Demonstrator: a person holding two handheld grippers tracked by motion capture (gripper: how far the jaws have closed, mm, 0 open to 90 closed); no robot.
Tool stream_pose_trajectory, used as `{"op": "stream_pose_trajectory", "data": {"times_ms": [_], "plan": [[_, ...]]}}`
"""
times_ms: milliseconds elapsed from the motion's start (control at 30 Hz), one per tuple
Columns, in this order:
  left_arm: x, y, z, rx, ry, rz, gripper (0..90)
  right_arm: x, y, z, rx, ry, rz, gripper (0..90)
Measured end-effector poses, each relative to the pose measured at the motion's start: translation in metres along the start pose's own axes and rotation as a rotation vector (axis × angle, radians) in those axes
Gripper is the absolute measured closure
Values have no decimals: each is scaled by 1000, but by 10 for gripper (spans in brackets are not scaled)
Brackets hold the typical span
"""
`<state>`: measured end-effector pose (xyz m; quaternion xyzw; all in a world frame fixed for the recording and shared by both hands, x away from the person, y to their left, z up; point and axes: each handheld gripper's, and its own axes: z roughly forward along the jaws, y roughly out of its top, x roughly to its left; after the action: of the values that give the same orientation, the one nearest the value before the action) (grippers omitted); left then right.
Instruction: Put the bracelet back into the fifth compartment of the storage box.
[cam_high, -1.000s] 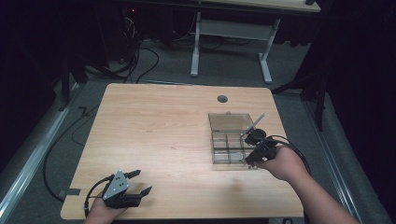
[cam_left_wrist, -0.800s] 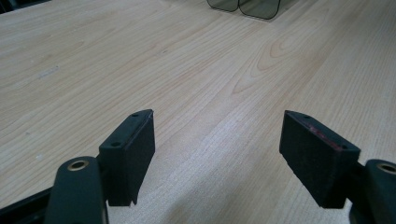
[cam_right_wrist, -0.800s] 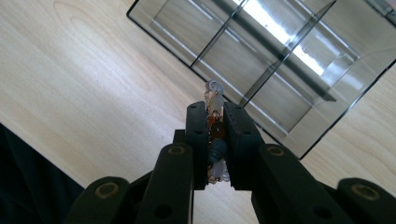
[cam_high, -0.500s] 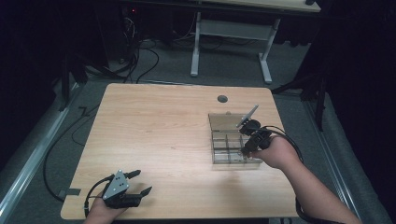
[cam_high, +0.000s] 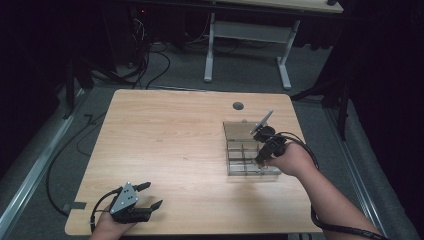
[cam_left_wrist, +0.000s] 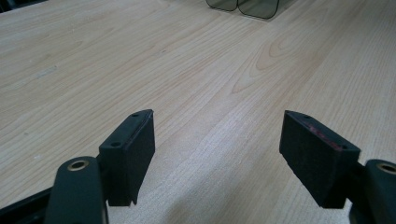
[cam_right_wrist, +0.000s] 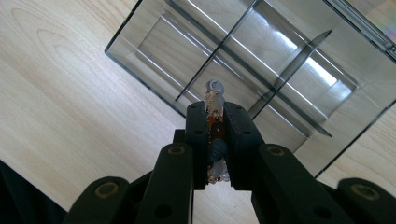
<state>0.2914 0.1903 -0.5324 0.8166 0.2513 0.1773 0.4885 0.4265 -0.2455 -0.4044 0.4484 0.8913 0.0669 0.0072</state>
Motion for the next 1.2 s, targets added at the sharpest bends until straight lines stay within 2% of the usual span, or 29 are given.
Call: {"op": "stream_pose_trajectory", "data": {"times_ms": [133,200,300,367,400,433,467,500,633,733,767,800,833,900,1200], "plan": [[0,0,0,0,1,1,272,-3,5,7,6,4,-10,814],[0,0,0,0,0,0,272,-3,6,10,14,9,12,814],[0,0,0,0,-1,0,272,-5,8,15,14,11,-6,814],[0,0,0,0,-1,0,272,-7,9,18,13,14,-8,814],[0,0,0,0,-2,0,272,-6,10,19,20,12,8,814],[0,0,0,0,-2,1,272,-7,10,21,10,13,-7,814],[0,0,0,0,-2,1,272,-8,10,22,17,18,5,813],[0,0,0,-1,-2,1,272,-9,11,24,11,18,-7,814],[0,0,0,0,-2,2,272,-12,11,32,23,24,15,814],[0,0,0,0,-2,0,272,-14,12,35,21,26,7,813],[0,0,0,1,-1,0,272,-14,12,37,26,33,36,813],[0,0,0,1,-1,0,272,-14,12,37,26,33,36,813],[0,0,0,2,-1,0,272,-16,13,42,19,32,5,813],[0,0,0,2,0,-1,272,-16,13,46,21,34,20,813],[0,0,0,3,-1,2,271,-17,8,63,14,51,21,805]]}}
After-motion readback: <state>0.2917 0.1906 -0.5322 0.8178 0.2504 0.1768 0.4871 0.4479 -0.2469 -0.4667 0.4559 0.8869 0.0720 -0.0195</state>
